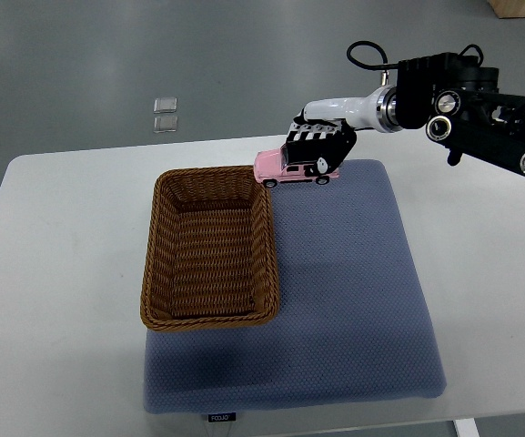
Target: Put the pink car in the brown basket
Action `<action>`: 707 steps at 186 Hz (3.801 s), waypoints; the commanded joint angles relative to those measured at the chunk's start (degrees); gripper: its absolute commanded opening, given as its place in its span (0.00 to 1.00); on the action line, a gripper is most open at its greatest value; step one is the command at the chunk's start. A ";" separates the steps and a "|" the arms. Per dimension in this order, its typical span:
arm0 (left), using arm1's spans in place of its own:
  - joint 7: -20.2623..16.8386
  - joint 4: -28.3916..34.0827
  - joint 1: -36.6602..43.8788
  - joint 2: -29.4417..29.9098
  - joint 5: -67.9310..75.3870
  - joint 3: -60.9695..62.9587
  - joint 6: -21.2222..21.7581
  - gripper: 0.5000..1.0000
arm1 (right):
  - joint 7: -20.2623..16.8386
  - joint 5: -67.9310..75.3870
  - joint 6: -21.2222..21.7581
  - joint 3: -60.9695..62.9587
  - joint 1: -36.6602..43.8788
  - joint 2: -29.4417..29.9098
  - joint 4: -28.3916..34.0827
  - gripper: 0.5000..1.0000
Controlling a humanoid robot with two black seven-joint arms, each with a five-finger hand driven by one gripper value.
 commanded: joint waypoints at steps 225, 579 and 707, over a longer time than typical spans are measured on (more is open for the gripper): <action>0.00 0.00 -0.01 0.00 0.00 -0.02 0.00 1.00 | 2.33 -0.96 -5.01 0.07 -5.48 19.46 -9.15 0.79; 0.00 0.00 -0.01 0.00 0.00 -0.02 0.00 1.00 | 10.86 66.89 -5.10 51.49 -30.71 14.01 -31.12 0.82; 0.00 0.00 -0.01 0.00 0.00 -0.02 0.00 1.00 | 20.53 65.31 -7.03 46.92 -32.38 14.89 -33.67 0.82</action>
